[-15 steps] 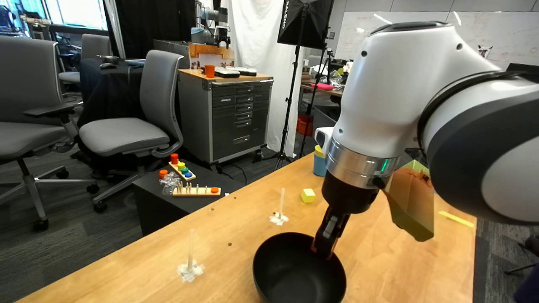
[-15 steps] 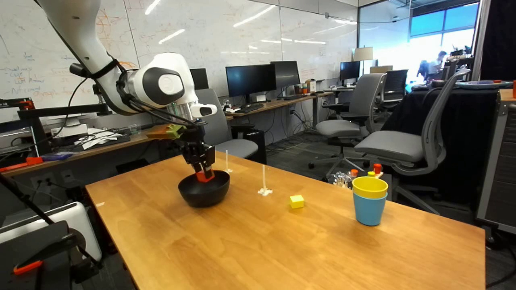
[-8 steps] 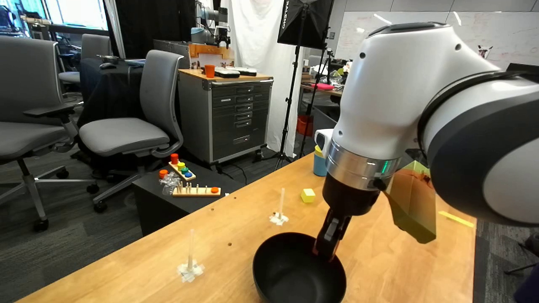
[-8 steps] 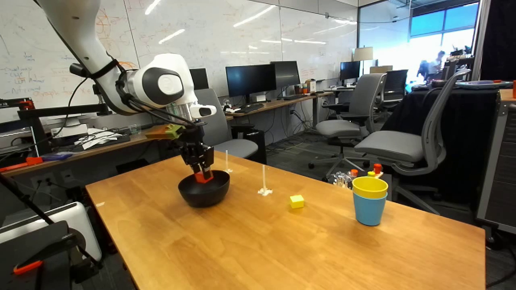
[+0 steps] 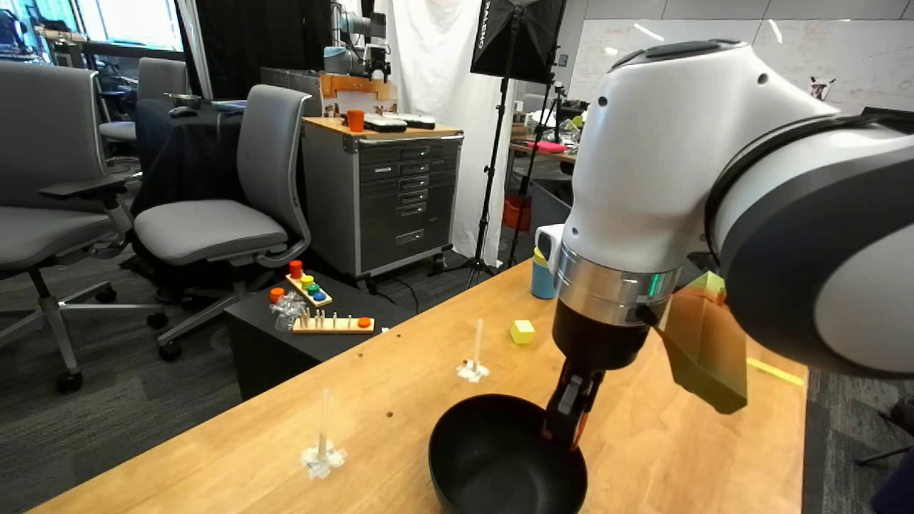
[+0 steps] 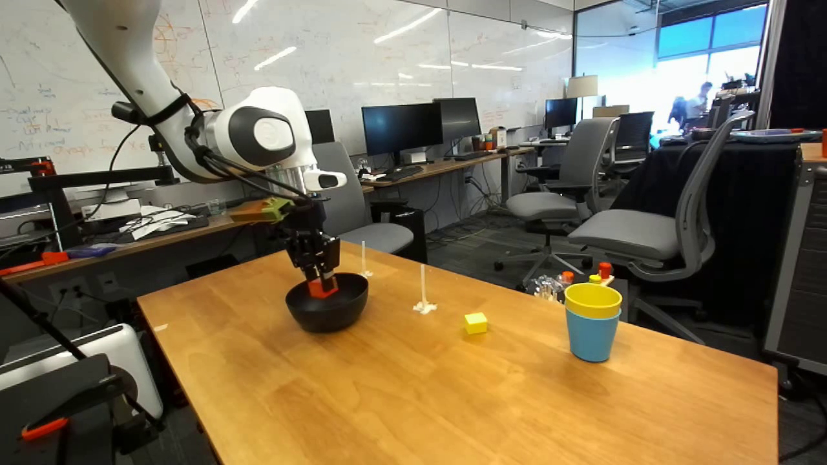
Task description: Pick the orange and yellow cubes and put them in the bowl
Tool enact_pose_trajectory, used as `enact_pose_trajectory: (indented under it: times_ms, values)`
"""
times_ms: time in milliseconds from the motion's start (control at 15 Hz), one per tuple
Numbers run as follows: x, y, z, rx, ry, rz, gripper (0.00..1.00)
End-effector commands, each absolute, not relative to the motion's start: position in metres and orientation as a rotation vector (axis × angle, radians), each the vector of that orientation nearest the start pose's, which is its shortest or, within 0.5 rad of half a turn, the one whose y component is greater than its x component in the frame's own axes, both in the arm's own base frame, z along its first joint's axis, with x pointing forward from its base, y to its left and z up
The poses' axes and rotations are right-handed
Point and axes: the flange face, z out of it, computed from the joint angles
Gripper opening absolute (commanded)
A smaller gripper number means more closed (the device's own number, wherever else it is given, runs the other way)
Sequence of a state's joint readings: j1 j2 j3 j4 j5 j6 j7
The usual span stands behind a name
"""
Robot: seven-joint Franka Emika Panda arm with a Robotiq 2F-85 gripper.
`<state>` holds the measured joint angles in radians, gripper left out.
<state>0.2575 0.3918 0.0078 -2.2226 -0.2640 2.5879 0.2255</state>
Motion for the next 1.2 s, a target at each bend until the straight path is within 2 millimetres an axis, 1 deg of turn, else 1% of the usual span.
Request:
enact_pose_trajectory:
  times_ms: [0, 200, 800, 933, 1133]
  values:
    - [0.53, 0.151, 0.203, -3.282, -0.406, 0.004, 0.17]
    - [0.531, 0.15, 0.204, -3.301, -0.386, -0.002, 0.17]
    - [0.531, 0.148, 0.205, -3.357, -0.36, 0.055, 0.17]
    - [0.533, 0.149, 0.205, -3.35, -0.311, 0.013, 0.17]
    - [0.526, 0.158, 0.204, -3.271, -0.214, 0.119, 0.17]
